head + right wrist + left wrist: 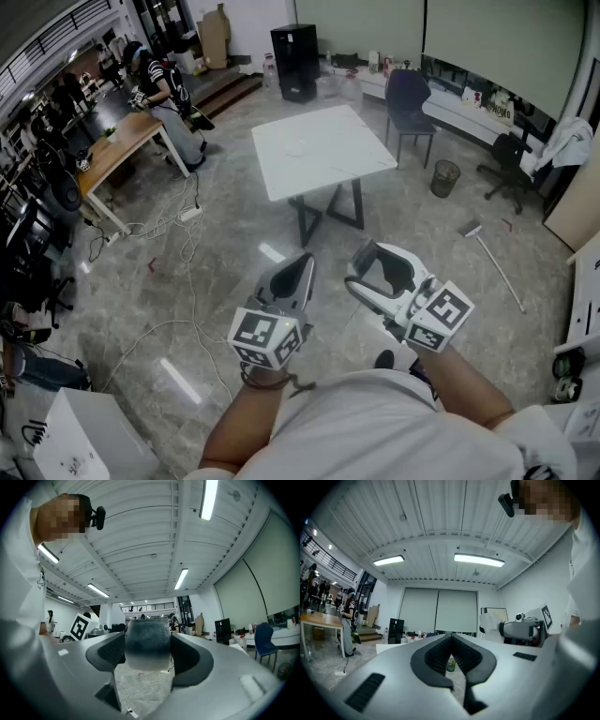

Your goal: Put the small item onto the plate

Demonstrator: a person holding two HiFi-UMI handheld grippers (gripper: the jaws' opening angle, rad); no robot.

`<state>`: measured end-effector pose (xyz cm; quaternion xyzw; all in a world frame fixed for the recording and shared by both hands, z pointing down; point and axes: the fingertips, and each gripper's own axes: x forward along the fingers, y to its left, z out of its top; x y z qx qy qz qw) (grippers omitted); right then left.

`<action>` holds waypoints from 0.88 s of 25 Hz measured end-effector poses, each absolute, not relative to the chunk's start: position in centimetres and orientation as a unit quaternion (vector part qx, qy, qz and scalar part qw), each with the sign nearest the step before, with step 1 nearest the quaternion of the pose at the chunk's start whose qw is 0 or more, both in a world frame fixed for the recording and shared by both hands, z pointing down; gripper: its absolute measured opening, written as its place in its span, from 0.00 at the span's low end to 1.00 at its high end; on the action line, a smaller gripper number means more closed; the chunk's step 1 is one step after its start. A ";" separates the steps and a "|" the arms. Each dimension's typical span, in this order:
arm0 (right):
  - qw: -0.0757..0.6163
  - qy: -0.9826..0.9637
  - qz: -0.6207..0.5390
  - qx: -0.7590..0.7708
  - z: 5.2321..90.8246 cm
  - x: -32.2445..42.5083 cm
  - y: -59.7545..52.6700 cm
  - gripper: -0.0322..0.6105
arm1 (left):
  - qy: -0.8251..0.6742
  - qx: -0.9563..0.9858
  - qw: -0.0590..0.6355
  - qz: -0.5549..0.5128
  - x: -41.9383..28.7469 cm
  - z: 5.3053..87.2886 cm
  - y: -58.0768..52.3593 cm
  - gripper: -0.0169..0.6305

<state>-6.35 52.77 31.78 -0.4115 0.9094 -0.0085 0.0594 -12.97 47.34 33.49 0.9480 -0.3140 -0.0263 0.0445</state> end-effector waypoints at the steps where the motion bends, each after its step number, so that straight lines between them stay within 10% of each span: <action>1: 0.059 0.909 -0.009 -0.412 31.8 -6.3 52.9 0.51 | -0.314 0.948 0.045 -0.027 -12.9 33.5 47.5 0.04; 22: 0.056 0.906 -0.016 -0.419 32.2 -6.7 52.8 0.51 | -0.331 0.942 0.049 -0.024 -14.2 34.3 47.9 0.04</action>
